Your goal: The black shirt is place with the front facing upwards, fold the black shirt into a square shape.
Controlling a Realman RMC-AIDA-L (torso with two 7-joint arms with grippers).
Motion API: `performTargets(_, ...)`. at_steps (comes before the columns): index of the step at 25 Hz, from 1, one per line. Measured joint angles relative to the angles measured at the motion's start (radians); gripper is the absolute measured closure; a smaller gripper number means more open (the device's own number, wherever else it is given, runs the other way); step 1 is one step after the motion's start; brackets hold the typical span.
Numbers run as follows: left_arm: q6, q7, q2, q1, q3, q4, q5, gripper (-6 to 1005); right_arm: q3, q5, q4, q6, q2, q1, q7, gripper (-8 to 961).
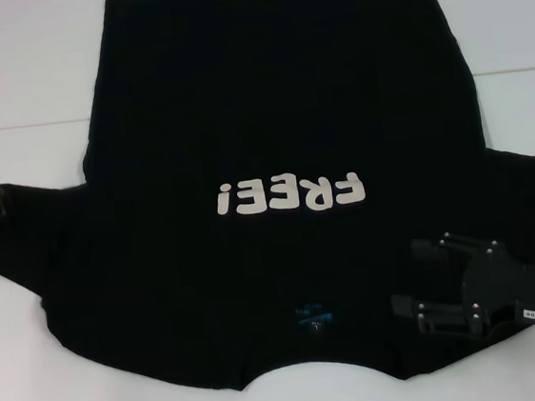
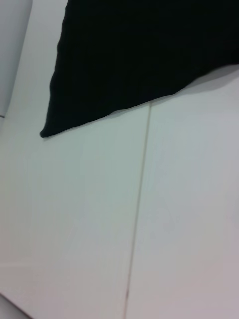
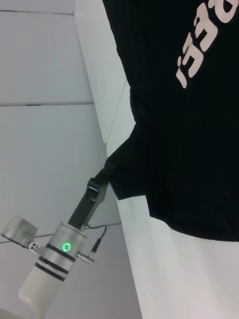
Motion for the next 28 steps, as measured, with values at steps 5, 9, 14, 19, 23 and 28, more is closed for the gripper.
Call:
performTargets(5, 0.027, -0.021, 0.001, -0.007, 0.010, 0.028, 0.006, 981, 0.000, 0.000, 0.000, 0.001, 0.000, 0.002, 0.000, 96)
performTargets(9, 0.050, -0.040, 0.001, -0.014, 0.013, 0.032, 0.006, 981, 0.000, 0.000, 0.000, 0.002, 0.000, 0.002, 0.000, 97)
performTargets(14, 0.130, -0.102, 0.000, -0.022, 0.013, 0.060, 0.007, 982, 0.000, 0.000, 0.000, 0.006, 0.000, 0.003, 0.000, 97)
performTargets(19, 0.239, -0.204, -0.004, -0.034, 0.039, 0.117, 0.007, 981, -0.002, 0.000, 0.000, 0.007, 0.000, 0.004, 0.000, 97)
performTargets(23, 0.293, -0.260, -0.003, -0.053, 0.061, 0.125, 0.007, 981, -0.004, 0.000, 0.000, 0.007, 0.000, 0.005, 0.000, 96)
performTargets(28, 0.304, -0.267, -0.012, -0.066, 0.062, 0.118, 0.001, 981, -0.006, 0.000, 0.000, 0.008, 0.001, 0.007, 0.000, 96)
